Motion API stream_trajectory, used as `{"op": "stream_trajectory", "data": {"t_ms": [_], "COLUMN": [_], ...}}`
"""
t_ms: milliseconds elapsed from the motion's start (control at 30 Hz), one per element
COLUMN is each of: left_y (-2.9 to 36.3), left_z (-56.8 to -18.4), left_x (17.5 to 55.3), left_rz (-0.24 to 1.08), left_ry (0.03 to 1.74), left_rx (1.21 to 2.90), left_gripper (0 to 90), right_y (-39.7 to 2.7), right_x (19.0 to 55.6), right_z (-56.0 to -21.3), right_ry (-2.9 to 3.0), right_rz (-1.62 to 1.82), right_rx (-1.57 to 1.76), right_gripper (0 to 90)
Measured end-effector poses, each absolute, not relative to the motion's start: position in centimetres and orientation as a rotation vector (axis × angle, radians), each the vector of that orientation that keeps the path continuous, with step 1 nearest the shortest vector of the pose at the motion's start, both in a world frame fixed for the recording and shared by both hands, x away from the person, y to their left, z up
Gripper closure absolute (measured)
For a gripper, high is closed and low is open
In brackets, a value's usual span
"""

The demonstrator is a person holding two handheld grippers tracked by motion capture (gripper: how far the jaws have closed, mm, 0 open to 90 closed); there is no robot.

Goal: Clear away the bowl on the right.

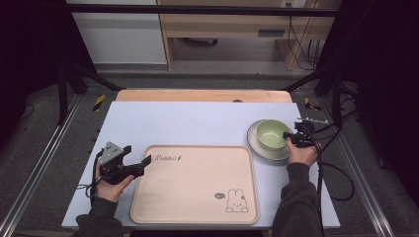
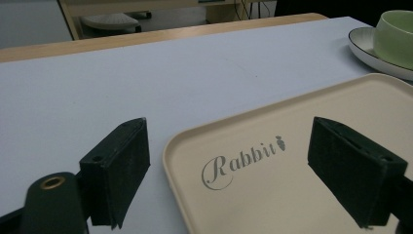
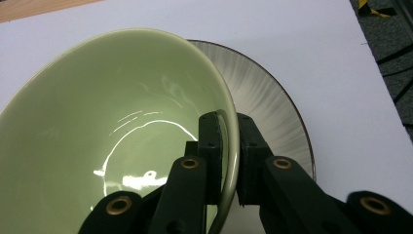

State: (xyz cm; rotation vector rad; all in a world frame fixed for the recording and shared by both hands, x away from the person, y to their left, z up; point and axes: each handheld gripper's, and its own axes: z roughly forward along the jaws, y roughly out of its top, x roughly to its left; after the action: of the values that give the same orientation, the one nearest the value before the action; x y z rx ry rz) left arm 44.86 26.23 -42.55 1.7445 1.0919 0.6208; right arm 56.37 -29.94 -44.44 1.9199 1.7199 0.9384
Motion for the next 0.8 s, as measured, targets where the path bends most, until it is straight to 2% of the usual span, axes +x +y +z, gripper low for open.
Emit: {"op": "stream_trajectory", "data": {"t_ms": [800], "left_y": [26.1], "left_z": [-42.2], "left_x": [44.6], "left_rz": [0.621], "left_ry": [1.082], "left_rx": [1.737], "left_gripper": [15.3], "right_y": [-29.3], "right_x": [56.3], "right_z": [-43.2], "right_ry": [1.735], "right_rz": [0.914], "right_rx": [1.871], "right_gripper": [83.8]}}
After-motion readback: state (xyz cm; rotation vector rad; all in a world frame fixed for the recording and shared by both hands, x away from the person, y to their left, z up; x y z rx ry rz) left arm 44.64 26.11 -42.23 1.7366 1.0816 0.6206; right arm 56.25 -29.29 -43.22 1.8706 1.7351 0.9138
